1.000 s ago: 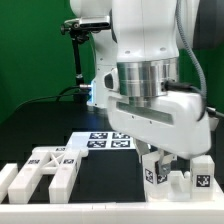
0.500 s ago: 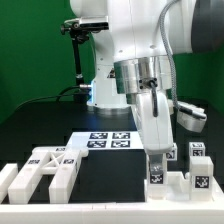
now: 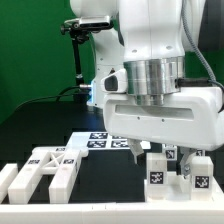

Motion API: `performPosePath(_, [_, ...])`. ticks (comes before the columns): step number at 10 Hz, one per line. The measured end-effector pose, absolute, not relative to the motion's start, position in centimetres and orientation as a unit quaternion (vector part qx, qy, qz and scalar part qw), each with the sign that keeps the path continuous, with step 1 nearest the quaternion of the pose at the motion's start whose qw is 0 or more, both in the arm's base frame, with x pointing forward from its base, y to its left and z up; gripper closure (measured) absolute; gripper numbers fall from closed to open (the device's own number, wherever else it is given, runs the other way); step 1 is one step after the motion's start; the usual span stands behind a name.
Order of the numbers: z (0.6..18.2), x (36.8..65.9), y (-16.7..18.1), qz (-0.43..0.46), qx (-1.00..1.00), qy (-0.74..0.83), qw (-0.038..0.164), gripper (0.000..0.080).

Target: Assemble chair

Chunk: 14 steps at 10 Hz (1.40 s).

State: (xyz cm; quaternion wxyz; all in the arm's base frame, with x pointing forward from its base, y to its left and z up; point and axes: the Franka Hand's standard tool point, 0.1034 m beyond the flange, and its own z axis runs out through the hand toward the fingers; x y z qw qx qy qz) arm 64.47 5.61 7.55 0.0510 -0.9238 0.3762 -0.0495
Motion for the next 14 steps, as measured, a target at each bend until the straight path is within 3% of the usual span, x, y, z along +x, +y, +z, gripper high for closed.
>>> performPosePath(2, [7.55,64.50,5.43,-0.055,-0.952,0.299,0.044,0.0150])
performPosePath(4, [7.64,64.43,5.01,-0.052,-0.987,0.149,0.023,0.0150])
performPosePath(6, [7.62,64.45,5.02,-0.052,-0.982,0.178,0.025,0.0150])
performPosePath(8, [7.61,64.44,5.06,-0.050,-0.973,0.223,0.027,0.0395])
performPosePath(9, [7.61,64.44,5.08,-0.049,-0.964,0.258,0.029,0.0395])
performPosePath(10, [7.60,64.44,5.09,-0.048,-0.957,0.285,0.031,0.0515])
performPosePath(14, [7.47,64.43,5.06,-0.033,-0.797,0.601,0.045,0.0515])
